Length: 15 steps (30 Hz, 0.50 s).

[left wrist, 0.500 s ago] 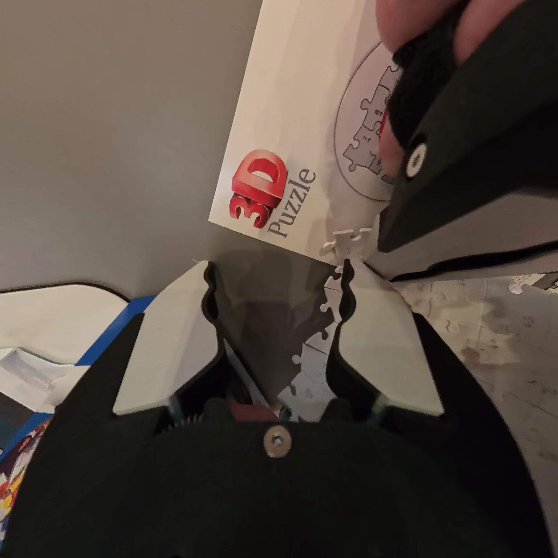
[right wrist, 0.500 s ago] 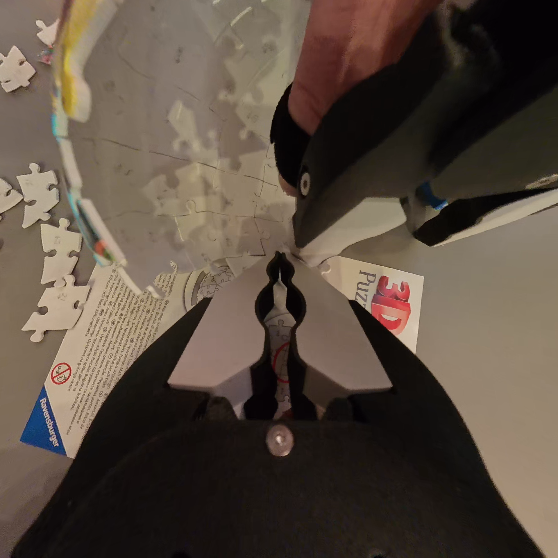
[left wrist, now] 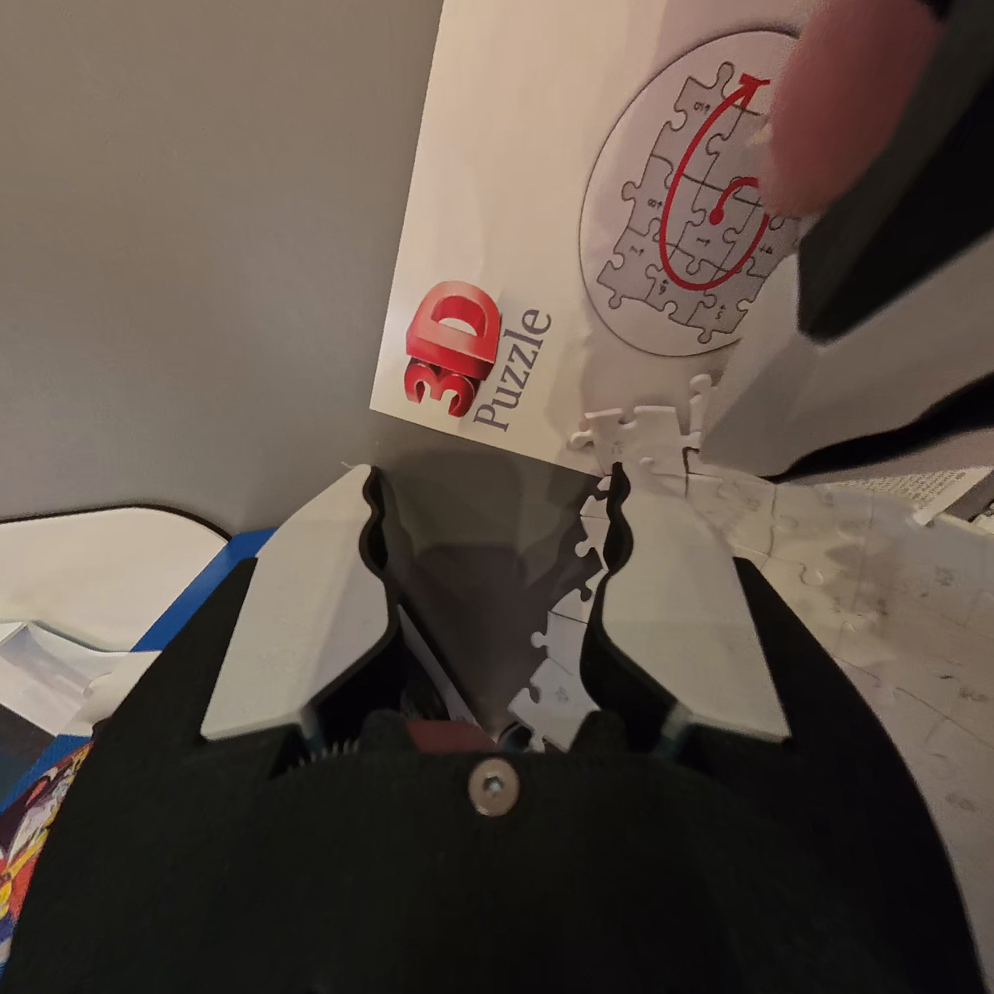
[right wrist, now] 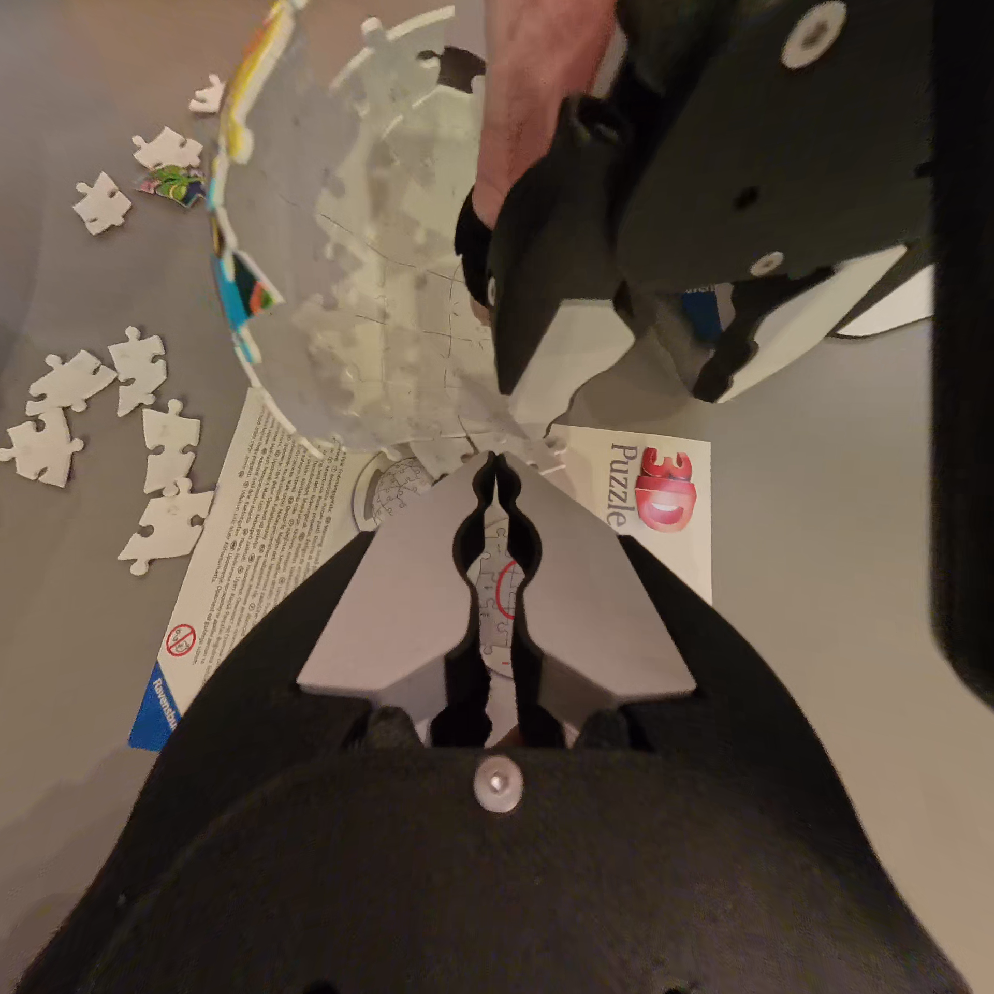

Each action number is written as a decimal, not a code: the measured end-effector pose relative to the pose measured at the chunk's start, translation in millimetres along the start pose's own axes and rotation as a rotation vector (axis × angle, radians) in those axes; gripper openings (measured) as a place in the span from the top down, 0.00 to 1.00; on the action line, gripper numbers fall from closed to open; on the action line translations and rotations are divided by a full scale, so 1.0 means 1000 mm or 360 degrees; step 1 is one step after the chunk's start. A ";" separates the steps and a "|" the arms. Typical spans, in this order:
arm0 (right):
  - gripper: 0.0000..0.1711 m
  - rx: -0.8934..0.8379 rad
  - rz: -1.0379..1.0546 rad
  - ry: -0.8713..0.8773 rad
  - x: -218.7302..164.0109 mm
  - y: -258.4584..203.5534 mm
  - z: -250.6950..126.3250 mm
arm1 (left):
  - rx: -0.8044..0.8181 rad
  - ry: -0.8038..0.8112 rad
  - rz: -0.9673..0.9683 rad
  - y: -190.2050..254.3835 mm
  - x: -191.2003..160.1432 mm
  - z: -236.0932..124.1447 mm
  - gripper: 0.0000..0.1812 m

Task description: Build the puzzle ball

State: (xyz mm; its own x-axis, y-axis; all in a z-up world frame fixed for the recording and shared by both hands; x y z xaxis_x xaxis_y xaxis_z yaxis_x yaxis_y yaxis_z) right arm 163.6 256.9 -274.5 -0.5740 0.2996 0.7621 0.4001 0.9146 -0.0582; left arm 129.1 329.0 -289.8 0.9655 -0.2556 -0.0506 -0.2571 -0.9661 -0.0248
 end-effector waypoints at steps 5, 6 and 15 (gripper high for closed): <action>1.00 -0.0007 -0.0043 -0.0100 -0.006 -0.004 0.013 | -0.0001 -0.0008 -0.0009 0.000 0.000 0.000 0.57; 1.00 0.0006 -0.0044 -0.0105 -0.007 -0.006 0.013 | -0.0001 -0.0011 -0.0008 0.000 0.000 0.000 0.57; 1.00 -0.0011 -0.0084 -0.0143 -0.014 -0.016 0.015 | 0.0000 0.0001 -0.0005 0.001 0.000 0.000 0.57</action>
Point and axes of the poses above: each gripper's, where its closed fingertips meet, z out along the fingers, x out of its top, y = z × x across the jaws, the point moved 5 cm from there along -z, back along the fingers, and after that the axes turned 3 degrees about x, right-handed, at the moved point
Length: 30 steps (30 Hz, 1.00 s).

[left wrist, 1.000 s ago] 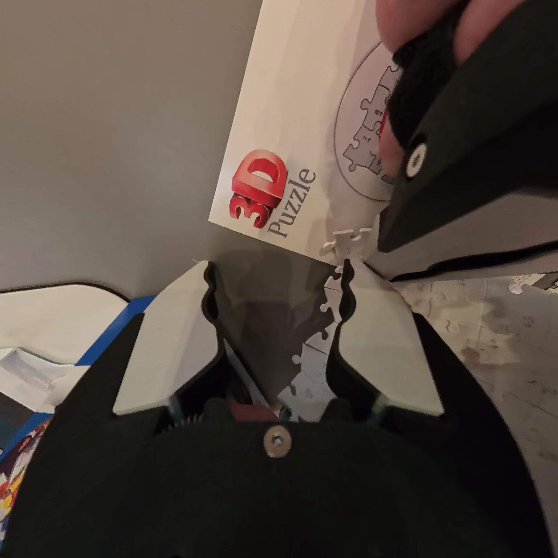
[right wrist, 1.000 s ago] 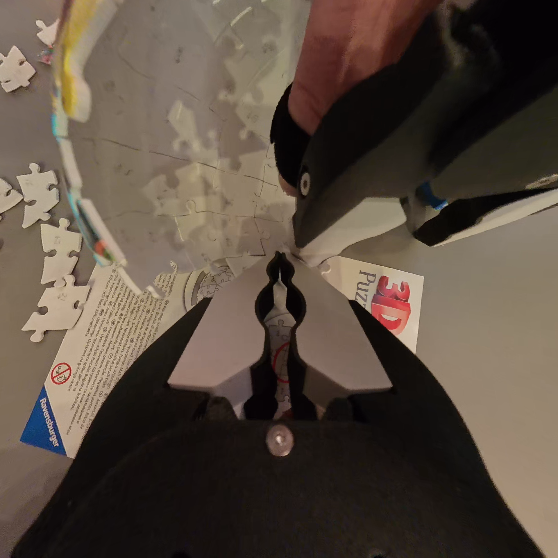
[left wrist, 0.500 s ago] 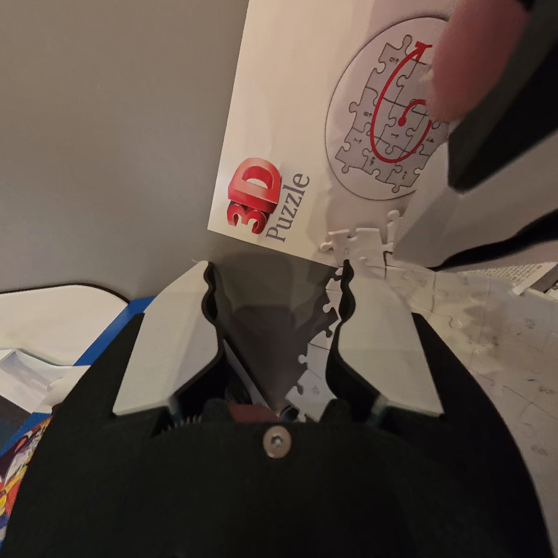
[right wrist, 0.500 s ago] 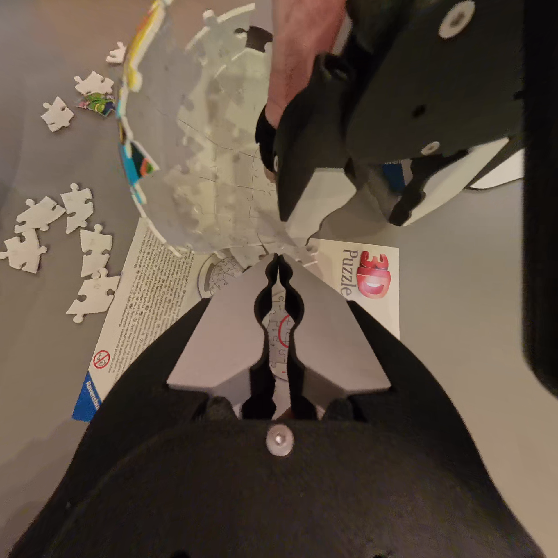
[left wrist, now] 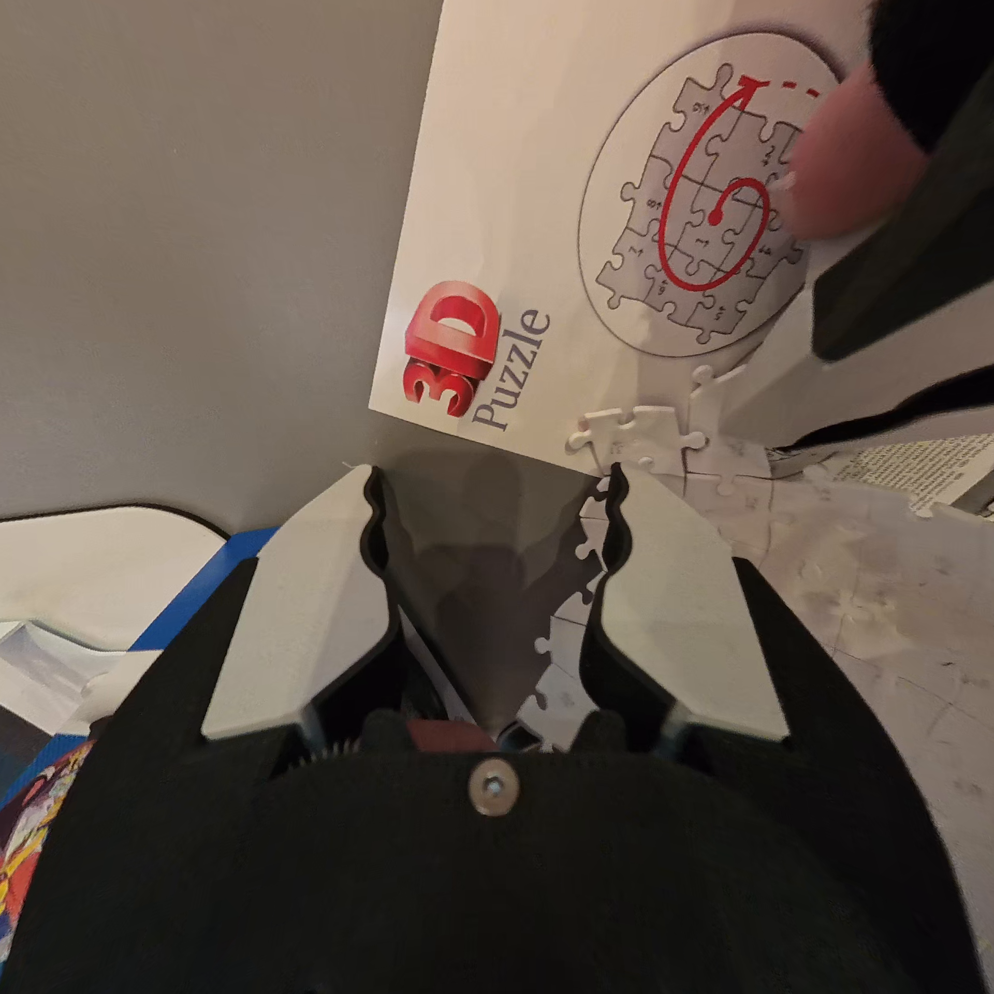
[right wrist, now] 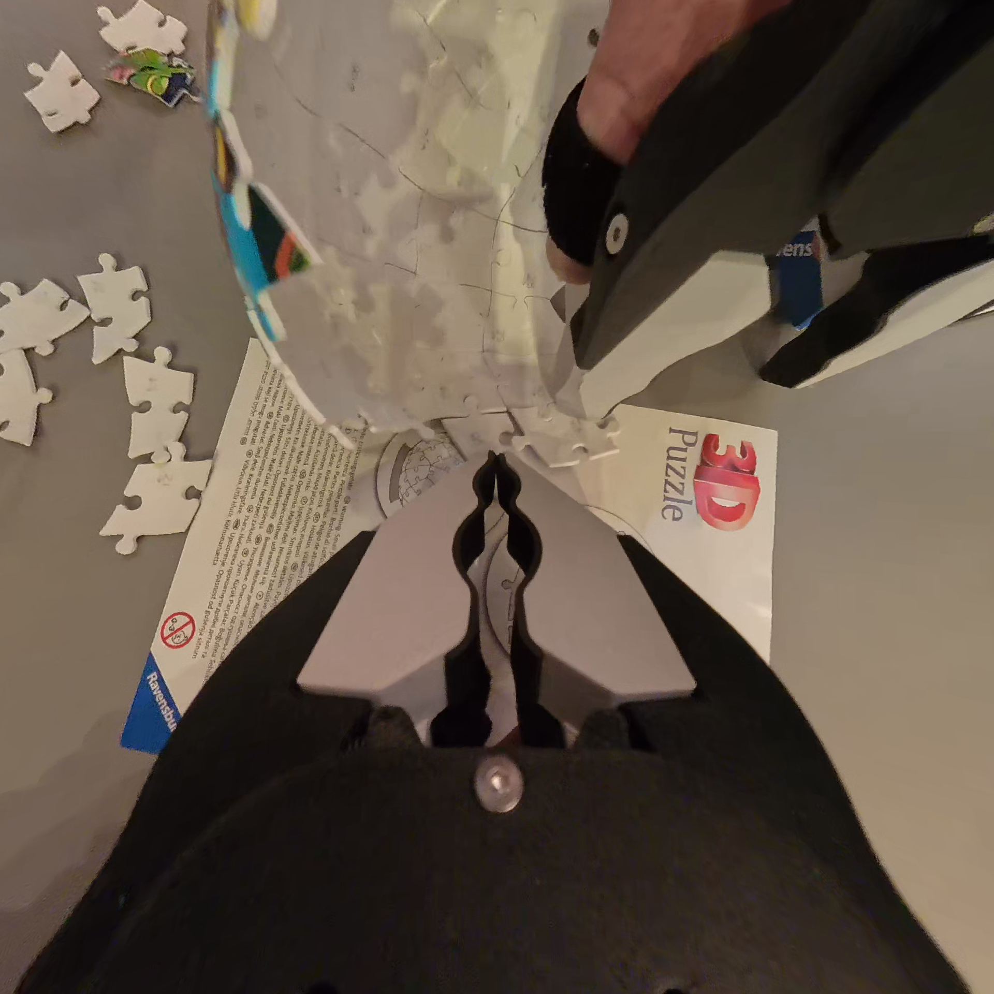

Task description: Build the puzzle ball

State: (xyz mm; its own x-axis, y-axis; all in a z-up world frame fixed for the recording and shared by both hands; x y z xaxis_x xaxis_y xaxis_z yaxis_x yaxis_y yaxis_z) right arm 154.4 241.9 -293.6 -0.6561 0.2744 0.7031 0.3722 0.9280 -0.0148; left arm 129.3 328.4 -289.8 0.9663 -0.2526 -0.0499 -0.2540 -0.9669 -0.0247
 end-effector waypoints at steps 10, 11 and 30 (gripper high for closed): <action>1.00 -0.0125 0.0105 0.0057 0.001 0.017 0.000 | -0.0001 0.0000 0.0003 0.000 0.000 0.000 0.57; 1.00 -0.0121 0.0099 0.0058 0.001 0.016 0.001 | -0.0001 0.0000 0.0003 0.000 0.000 0.000 0.57; 1.00 -0.0091 0.0012 0.0074 0.004 0.001 0.009 | 0.0007 0.0019 -0.0029 0.003 -0.002 -0.001 0.51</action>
Point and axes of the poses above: each gripper's, where its closed fingertips meet, z out along the fingers, x out of its top, y = z × x across the jaws, the point moved 5 cm from there along -z, back along the fingers, and after that the axes turned 3 degrees about x, right-handed, at the moved point
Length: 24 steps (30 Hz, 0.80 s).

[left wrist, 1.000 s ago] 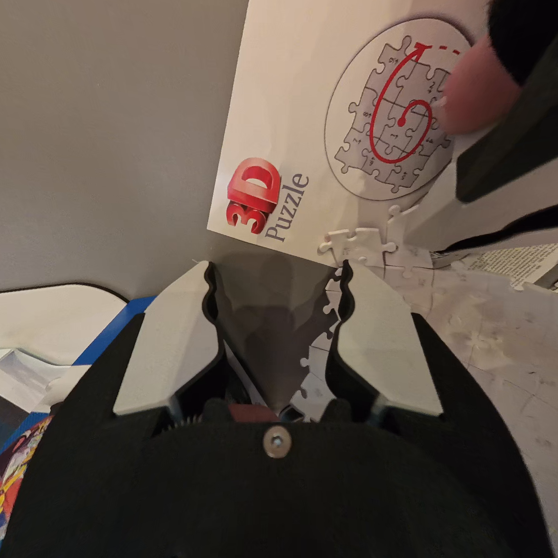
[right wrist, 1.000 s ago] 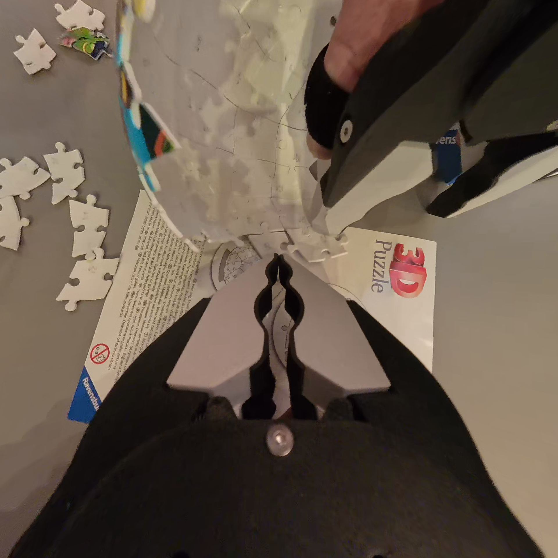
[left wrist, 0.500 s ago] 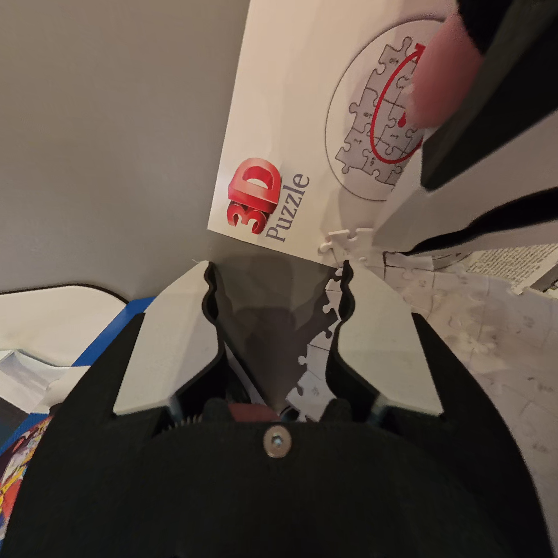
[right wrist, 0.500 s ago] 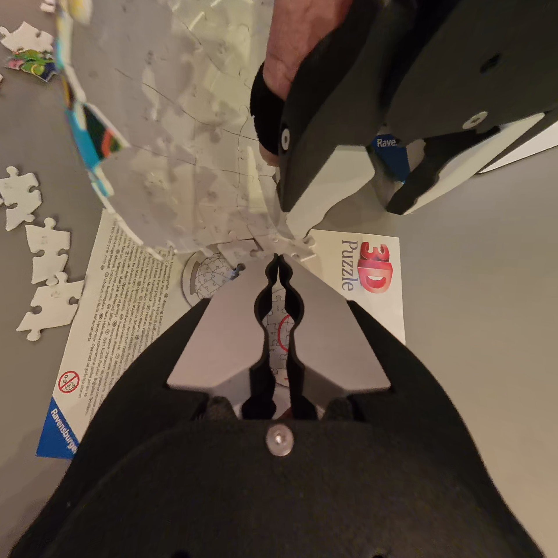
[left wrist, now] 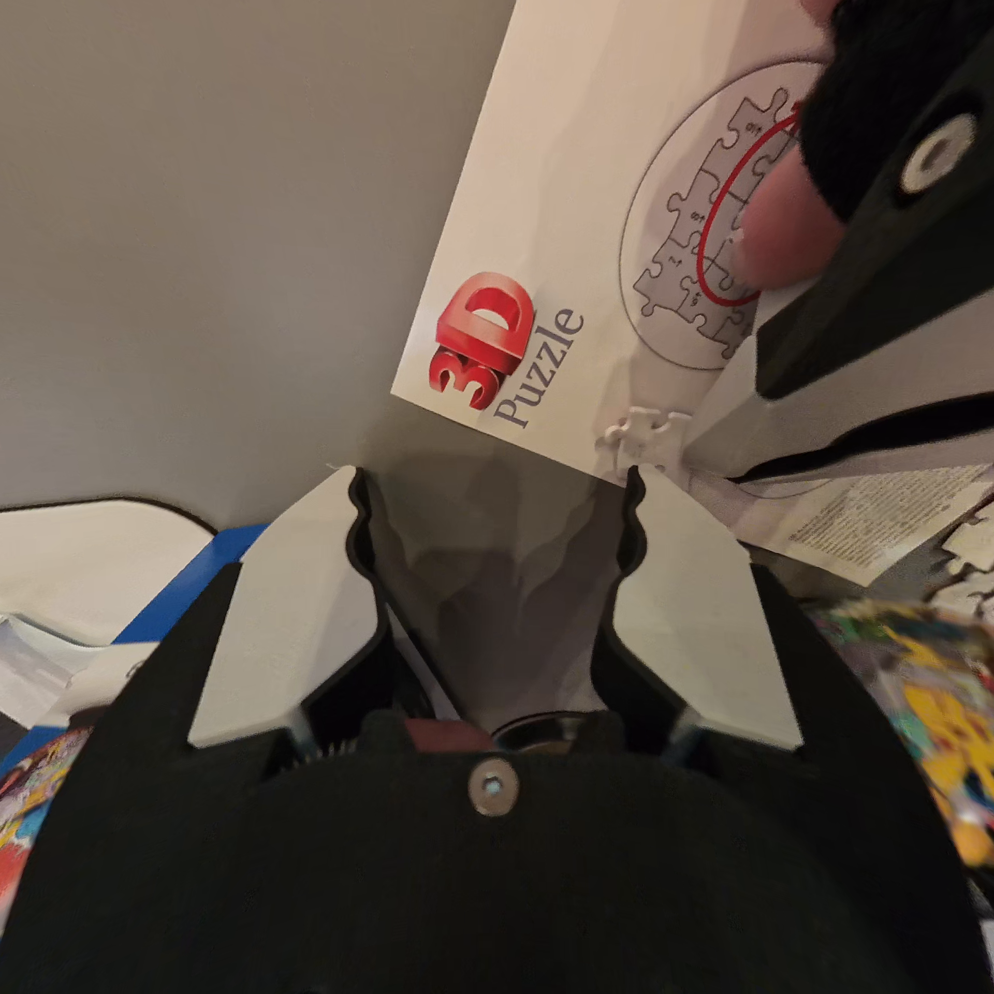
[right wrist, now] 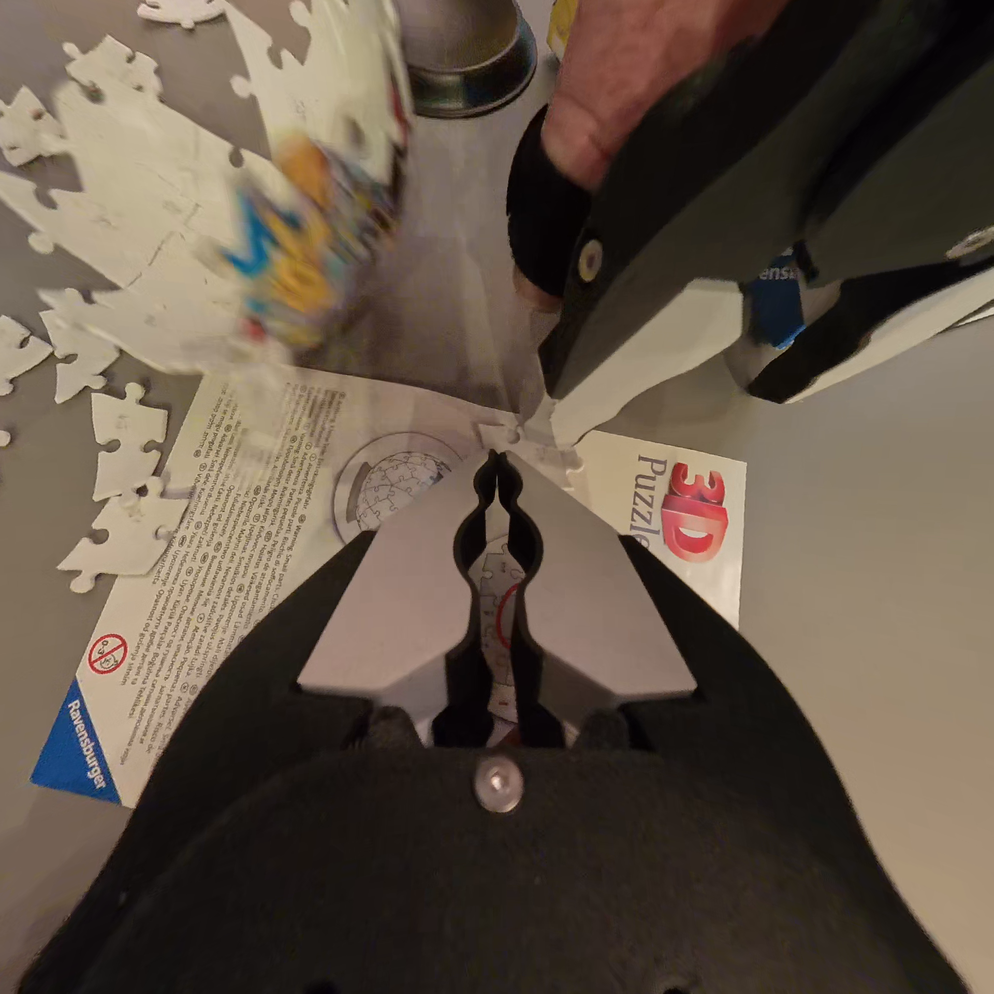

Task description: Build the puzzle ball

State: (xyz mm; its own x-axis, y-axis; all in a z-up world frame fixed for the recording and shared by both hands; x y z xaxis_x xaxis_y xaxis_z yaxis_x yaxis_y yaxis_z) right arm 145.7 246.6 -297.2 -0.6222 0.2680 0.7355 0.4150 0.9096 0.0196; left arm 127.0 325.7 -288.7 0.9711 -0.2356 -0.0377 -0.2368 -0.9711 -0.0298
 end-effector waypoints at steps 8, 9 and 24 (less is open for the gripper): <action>1.00 -0.0033 -0.0031 -0.0004 0.000 0.000 -0.001 | 0.0124 0.0337 -0.0214 -0.001 -0.011 -0.046 0.52; 1.00 -0.0037 -0.0025 -0.0001 -0.001 0.000 -0.002 | 0.0153 0.0393 -0.0246 0.000 -0.015 -0.055 0.52; 1.00 -0.0147 0.0106 0.0124 0.006 -0.017 -0.042 | 0.0540 0.0919 -0.0695 0.085 -0.118 -0.099 0.51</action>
Point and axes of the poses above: each gripper's, where its closed fingertips meet, z out along the fingers, x out of its top, y = z × x across the jaws, the point moved 5 cm from there along -z, back along the fingers, and after that the axes turned 3 degrees about x, right-handed, at the moved point
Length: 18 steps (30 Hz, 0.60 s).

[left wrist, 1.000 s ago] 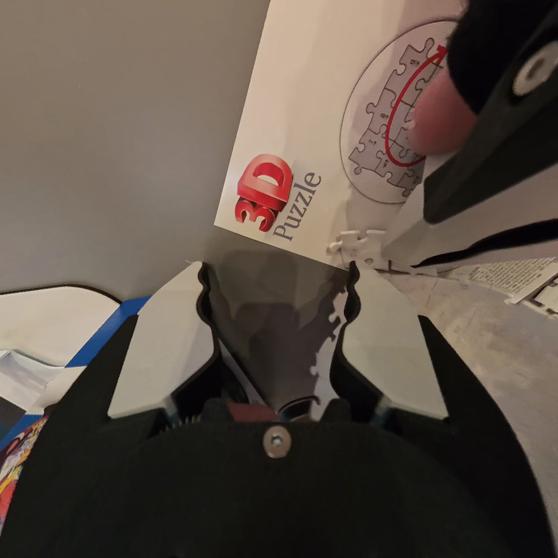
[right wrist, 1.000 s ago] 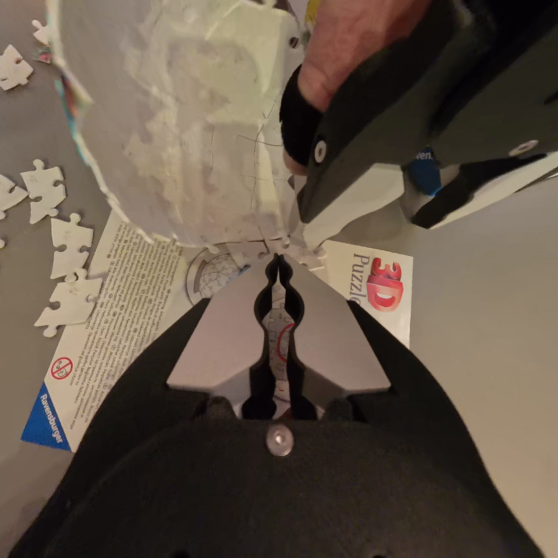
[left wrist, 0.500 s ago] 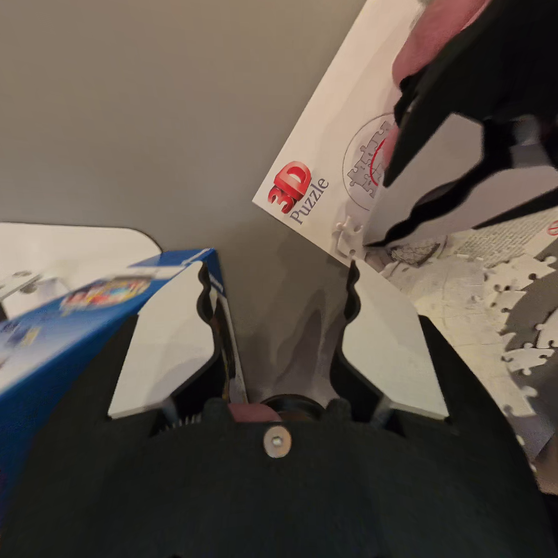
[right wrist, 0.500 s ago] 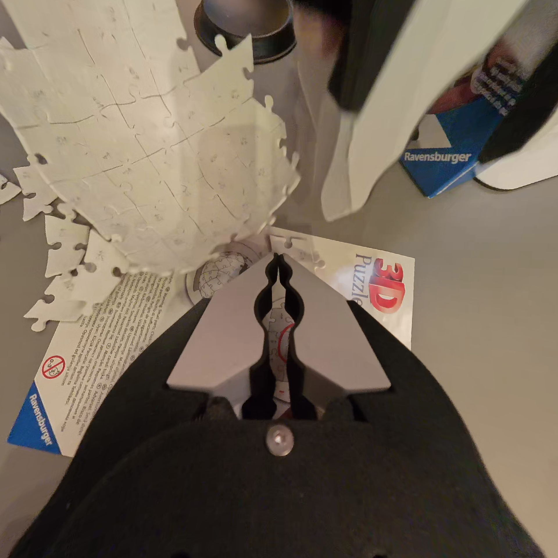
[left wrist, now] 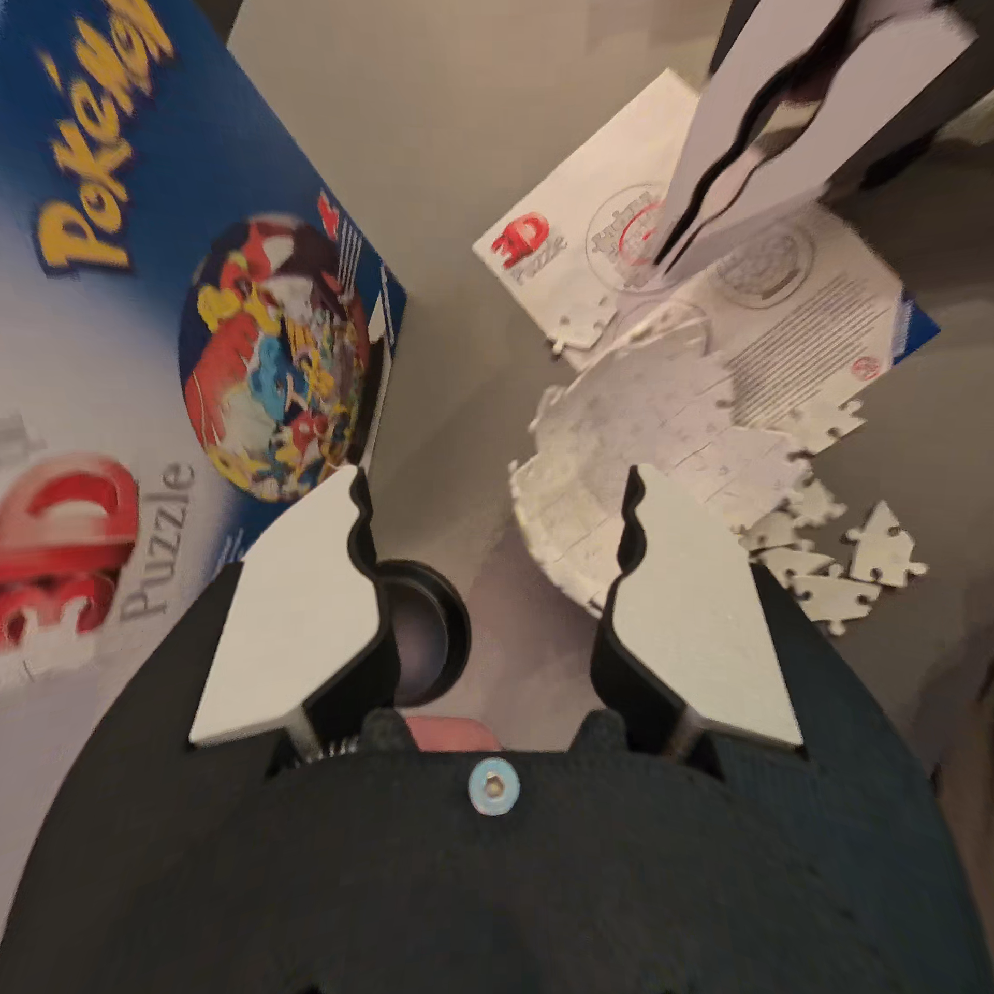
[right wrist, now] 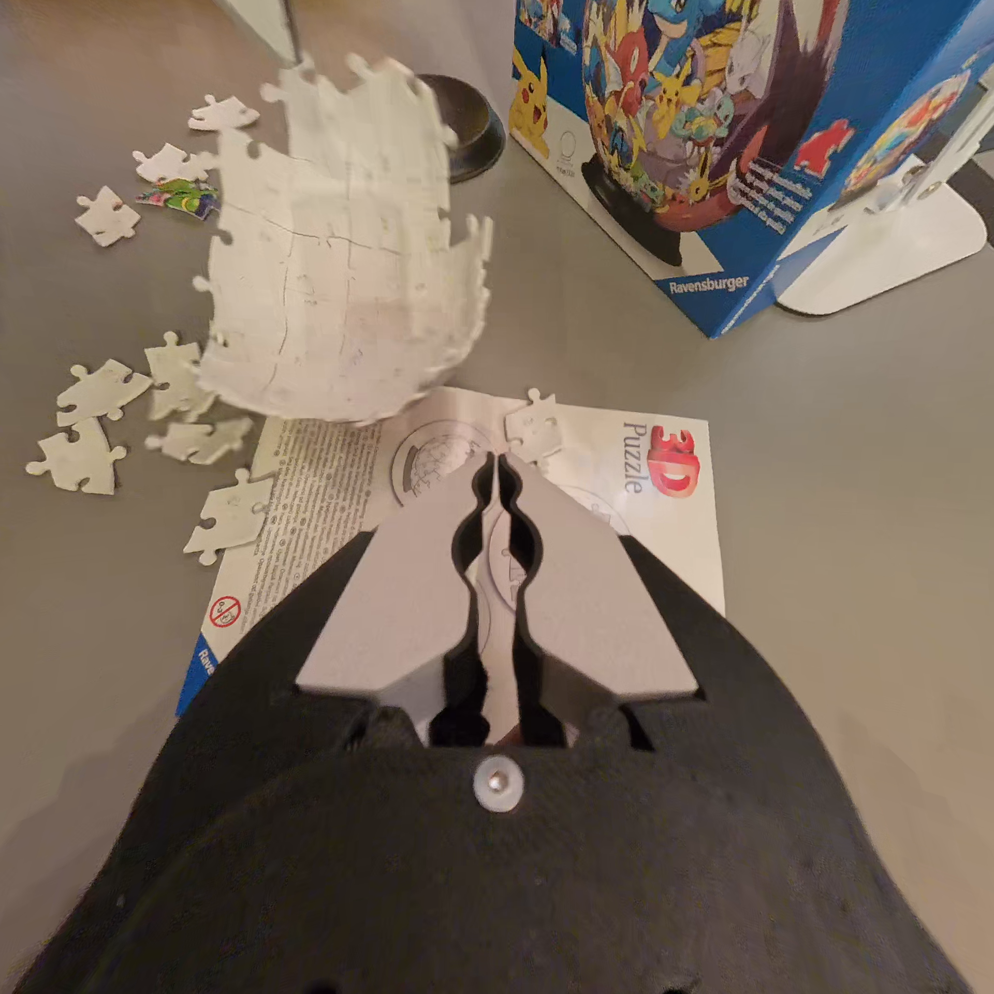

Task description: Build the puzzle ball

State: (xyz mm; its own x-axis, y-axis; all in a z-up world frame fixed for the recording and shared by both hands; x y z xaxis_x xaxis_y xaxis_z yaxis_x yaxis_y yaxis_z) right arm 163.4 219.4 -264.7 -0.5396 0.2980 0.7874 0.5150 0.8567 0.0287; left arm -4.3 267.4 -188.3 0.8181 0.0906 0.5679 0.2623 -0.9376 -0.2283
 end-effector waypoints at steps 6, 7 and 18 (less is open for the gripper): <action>0.92 0.0006 0.0055 -0.0094 0.011 -0.019 -0.014 | 0.0151 -0.0082 -0.0017 0.005 -0.049 0.020 0.48; 0.92 0.0041 0.0095 -0.0088 0.013 -0.026 -0.016 | 0.0168 -0.0071 -0.0046 0.006 -0.053 0.022 0.48; 0.85 0.0110 0.0312 -0.0304 0.024 -0.078 -0.012 | 0.0287 0.0044 -0.0174 0.038 -0.061 0.033 0.44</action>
State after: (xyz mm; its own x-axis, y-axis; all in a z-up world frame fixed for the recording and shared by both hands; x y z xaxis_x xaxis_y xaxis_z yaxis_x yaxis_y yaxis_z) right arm 118.4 154.6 -240.5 -0.5531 0.5291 0.6435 0.5788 0.7996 -0.1600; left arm -27.4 237.5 -257.6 0.7661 0.1769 0.6179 0.4382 -0.8471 -0.3007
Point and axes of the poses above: each gripper's, where its closed fingertips meet, z out along the fingers, x out of its top, y = z × x across the jaws, the point moved 5 cm from there along -z, back along the fingers, and after that the axes turned 3 degrees about x, right-handed, at the moved point
